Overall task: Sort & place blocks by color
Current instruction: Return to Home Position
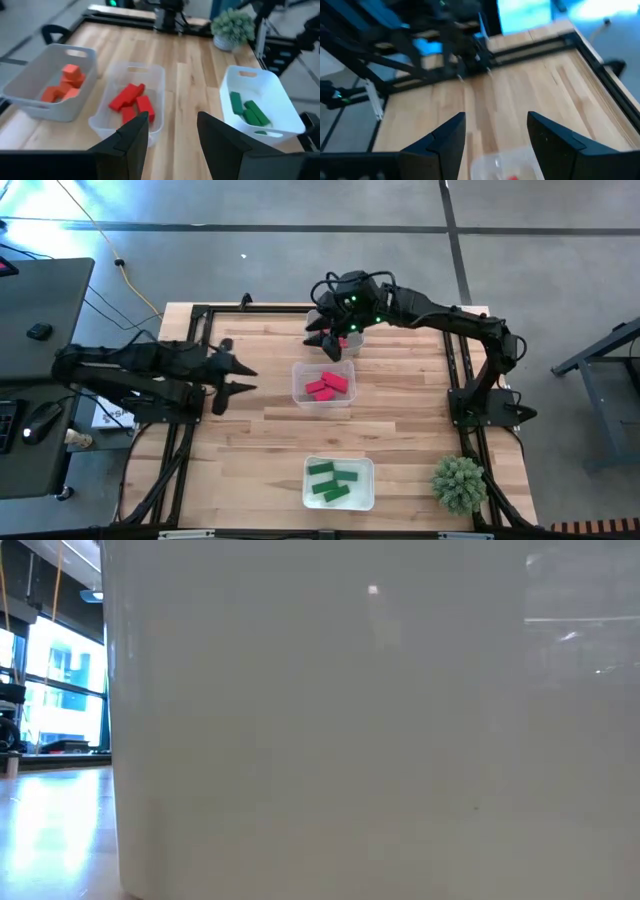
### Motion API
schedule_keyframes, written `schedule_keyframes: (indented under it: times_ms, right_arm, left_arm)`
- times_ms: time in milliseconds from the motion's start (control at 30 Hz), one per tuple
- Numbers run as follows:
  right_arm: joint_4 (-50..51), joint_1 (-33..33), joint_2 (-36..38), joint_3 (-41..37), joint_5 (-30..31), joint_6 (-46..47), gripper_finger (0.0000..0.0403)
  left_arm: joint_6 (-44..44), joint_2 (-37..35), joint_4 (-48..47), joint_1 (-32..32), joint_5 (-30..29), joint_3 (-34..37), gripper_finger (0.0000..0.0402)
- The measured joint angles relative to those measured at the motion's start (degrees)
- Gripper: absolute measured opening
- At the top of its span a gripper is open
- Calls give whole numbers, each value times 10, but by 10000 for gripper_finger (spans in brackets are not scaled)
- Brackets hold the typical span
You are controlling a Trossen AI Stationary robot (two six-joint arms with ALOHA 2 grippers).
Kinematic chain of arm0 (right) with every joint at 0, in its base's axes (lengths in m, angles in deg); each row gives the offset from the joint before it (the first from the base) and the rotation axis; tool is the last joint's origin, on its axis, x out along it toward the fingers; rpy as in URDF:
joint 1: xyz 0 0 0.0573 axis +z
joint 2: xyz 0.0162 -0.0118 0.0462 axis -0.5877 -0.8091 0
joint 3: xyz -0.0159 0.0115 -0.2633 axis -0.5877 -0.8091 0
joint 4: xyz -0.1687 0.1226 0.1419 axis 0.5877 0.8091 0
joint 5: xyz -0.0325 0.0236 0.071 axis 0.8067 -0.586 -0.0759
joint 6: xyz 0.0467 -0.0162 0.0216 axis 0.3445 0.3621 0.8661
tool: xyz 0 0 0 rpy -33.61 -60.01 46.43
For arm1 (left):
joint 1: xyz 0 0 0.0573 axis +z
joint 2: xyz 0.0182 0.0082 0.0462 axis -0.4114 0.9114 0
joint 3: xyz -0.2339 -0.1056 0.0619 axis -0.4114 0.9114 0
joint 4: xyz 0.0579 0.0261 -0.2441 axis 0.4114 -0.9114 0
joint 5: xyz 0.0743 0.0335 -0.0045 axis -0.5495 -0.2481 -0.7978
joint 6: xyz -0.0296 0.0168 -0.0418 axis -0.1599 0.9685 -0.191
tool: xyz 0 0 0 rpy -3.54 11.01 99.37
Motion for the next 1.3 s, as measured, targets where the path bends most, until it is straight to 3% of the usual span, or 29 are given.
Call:
schedule_keyframes:
  times_ms: [233,500,767,933,1300]
  right_arm:
    - [-47,26,0,0,1,1,202]
    - [-47,39,0,0,78,11,202]
    - [-53,38,0,0,82,24,202]
    - [-53,32,1,0,70,17,202]
    - [17,20,56,0,66,-19,202]
  left_arm:
    - [-18,-119,5,3,-50,71,156]
    - [-18,-247,68,3,-53,181,156]
    - [-49,-349,121,3,-52,293,156]
    - [-49,-387,126,2,-52,333,156]
    - [-69,-386,137,3,-54,381,156]
